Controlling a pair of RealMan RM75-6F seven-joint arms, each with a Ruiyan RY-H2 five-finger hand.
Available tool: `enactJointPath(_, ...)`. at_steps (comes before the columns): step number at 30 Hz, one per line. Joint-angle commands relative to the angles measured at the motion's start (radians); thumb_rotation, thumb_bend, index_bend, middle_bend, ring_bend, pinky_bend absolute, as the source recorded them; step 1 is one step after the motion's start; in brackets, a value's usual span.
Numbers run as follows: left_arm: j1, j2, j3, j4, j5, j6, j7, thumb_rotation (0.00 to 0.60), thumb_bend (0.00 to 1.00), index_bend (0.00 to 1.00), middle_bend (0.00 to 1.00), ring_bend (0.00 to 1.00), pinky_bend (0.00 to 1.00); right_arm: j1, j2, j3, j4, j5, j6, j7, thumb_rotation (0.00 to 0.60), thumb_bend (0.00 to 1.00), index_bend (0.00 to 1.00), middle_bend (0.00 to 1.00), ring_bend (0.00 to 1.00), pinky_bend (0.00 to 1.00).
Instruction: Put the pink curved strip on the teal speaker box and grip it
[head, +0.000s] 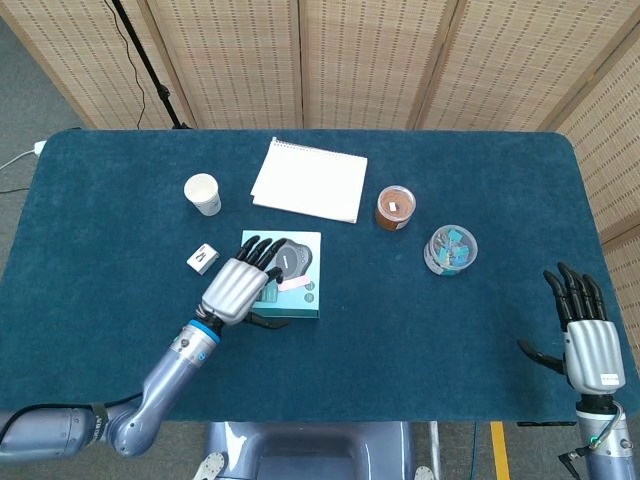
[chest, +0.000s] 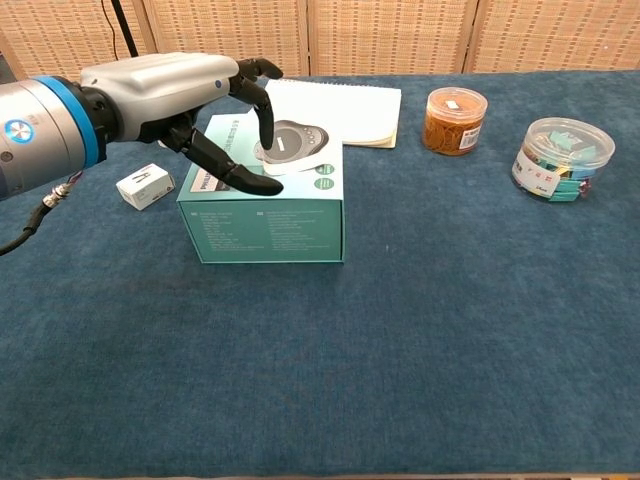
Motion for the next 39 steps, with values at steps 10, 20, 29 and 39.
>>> enactJointPath(10, -0.013, -0.05, 0.025, 0.08, 0.047, -0.005, -0.058, 0.278, 0.0, 0.43, 0.0, 0.0, 0.0, -0.004, 0.007, 0.005, -0.008, -0.005, 0.0, 0.012, 0.6, 0.0, 0.0, 0.0, 0.0, 0.0)
enactJointPath(20, -0.014, -0.071, 0.041, 0.108, 0.054, 0.007, -0.06, 0.278, 0.0, 0.44, 0.0, 0.0, 0.0, -0.007, 0.013, 0.011, -0.013, -0.001, -0.006, 0.028, 0.6, 0.0, 0.0, 0.0, 0.0, 0.0)
enactJointPath(29, -0.006, -0.06, 0.05, 0.109, 0.056, 0.019, -0.066, 0.279, 0.0, 0.44, 0.0, 0.0, 0.0, -0.009, 0.014, 0.014, -0.018, -0.001, -0.011, 0.027, 0.6, 0.0, 0.0, 0.0, 0.0, 0.0)
enactJointPath(39, 0.003, -0.046, 0.064, 0.091, 0.065, 0.036, -0.052, 0.275, 0.0, 0.44, 0.0, 0.0, 0.0, -0.01, 0.015, 0.02, -0.026, -0.001, -0.012, 0.033, 0.6, 0.0, 0.0, 0.0, 0.0, 0.0)
